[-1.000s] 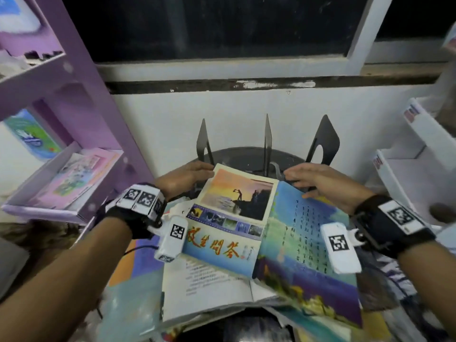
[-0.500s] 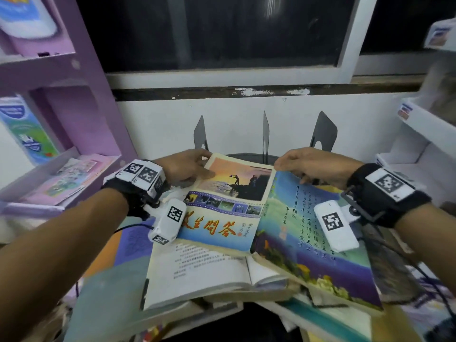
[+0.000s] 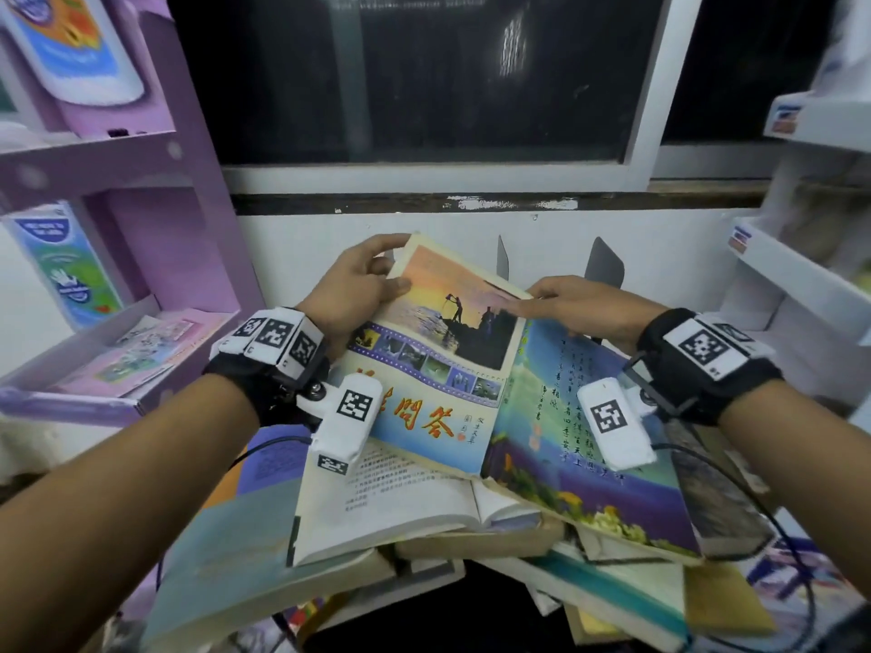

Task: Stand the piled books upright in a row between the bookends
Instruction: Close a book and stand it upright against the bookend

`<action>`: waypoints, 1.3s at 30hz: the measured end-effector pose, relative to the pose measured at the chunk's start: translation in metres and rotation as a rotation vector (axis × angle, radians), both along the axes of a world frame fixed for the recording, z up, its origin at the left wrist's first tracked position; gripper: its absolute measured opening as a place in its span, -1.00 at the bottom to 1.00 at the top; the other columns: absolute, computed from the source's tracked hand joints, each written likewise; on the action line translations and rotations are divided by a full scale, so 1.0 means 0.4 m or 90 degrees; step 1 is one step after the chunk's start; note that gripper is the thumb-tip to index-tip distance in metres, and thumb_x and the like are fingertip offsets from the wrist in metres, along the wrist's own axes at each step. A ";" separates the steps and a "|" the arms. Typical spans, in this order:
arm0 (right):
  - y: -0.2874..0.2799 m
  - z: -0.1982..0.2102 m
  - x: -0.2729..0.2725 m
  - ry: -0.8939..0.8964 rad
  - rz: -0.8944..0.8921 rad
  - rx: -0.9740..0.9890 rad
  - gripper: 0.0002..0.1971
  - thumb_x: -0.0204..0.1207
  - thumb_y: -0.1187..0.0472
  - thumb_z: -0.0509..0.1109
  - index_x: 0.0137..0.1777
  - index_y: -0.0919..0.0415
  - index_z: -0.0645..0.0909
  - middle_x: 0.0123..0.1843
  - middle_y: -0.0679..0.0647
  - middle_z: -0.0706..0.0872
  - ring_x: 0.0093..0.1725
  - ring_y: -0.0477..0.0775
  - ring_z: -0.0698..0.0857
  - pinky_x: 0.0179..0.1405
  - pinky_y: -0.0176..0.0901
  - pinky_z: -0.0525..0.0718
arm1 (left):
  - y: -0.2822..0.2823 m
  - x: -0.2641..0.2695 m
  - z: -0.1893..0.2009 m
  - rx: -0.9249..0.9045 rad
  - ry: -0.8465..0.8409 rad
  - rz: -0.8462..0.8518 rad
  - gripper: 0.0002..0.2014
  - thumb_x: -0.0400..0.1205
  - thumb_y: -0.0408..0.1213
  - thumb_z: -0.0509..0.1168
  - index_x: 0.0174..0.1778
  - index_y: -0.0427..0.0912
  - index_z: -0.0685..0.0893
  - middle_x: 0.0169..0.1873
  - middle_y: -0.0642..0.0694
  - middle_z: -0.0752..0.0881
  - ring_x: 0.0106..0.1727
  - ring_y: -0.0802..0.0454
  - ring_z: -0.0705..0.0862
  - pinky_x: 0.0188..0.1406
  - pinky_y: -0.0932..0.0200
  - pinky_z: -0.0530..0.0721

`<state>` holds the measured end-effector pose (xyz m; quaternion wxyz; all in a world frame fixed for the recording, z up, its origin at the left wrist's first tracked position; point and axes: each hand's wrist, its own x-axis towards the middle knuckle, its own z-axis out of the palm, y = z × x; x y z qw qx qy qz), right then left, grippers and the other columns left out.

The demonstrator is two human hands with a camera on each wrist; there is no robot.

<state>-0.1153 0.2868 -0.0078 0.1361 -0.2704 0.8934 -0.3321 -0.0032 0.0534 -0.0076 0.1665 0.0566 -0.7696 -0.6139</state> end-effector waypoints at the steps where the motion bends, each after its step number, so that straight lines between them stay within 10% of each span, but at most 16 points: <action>1: 0.002 0.008 0.003 0.013 -0.003 -0.009 -0.41 0.46 -0.33 0.35 0.14 0.23 0.60 -0.13 0.10 0.49 -0.18 0.06 0.41 -0.20 -0.09 0.28 | 0.008 0.005 0.010 0.005 0.024 0.008 -0.57 0.66 -0.51 0.22 0.40 -0.01 0.54 -0.13 -0.09 0.70 -0.16 -0.09 0.80 -0.25 0.00 0.80; 11: -0.001 0.077 0.041 0.092 -0.037 -0.188 -0.31 0.34 -0.45 0.38 0.29 0.04 0.50 0.26 -0.04 0.65 0.20 0.01 0.62 0.18 0.03 0.59 | 0.038 0.052 0.095 0.012 0.254 0.027 -0.52 0.62 -0.58 0.24 0.38 -0.01 0.58 -0.12 -0.08 0.69 -0.15 0.08 0.78 -0.25 0.18 0.74; 18: -0.027 0.166 0.108 0.213 -0.047 -0.360 -0.57 0.38 -0.20 0.52 -0.03 0.11 0.50 0.04 0.05 0.75 0.09 0.14 0.72 0.16 0.20 0.67 | 0.034 0.087 0.127 -0.008 0.394 0.035 -0.45 0.57 -0.67 0.22 0.47 -0.19 0.47 -0.07 0.04 0.72 -0.11 0.26 0.72 -0.17 0.28 0.71; 31: -0.102 0.146 0.215 0.458 -0.015 -0.384 -0.72 0.55 0.06 0.44 0.04 0.22 0.46 0.36 0.10 0.58 0.14 -0.09 0.52 0.01 -0.41 0.48 | -0.019 0.075 0.046 0.081 0.307 0.077 -0.67 0.64 -0.48 0.27 0.29 -0.11 0.53 0.11 -0.04 0.73 0.23 -0.10 0.69 0.19 -0.10 0.68; 34: -0.113 0.145 0.240 0.451 0.020 -0.417 -0.75 0.59 0.04 0.39 0.05 0.15 0.43 0.27 0.15 0.68 0.11 0.05 0.69 -0.05 0.00 0.76 | -0.011 0.073 0.035 0.097 0.294 0.056 -0.63 0.64 -0.41 0.30 0.36 -0.16 0.49 0.10 -0.07 0.71 0.12 -0.01 0.73 0.02 0.08 0.70; 39: -0.122 0.132 0.262 0.444 0.026 -0.423 -0.82 0.65 0.02 0.31 0.15 0.04 0.43 0.05 -0.02 0.73 -0.01 0.04 0.74 -0.17 0.08 0.76 | 0.009 0.064 0.019 0.111 0.269 0.014 -0.59 0.71 -0.27 0.21 0.50 -0.06 0.39 0.11 -0.07 0.75 0.09 0.04 0.75 -0.05 0.18 0.70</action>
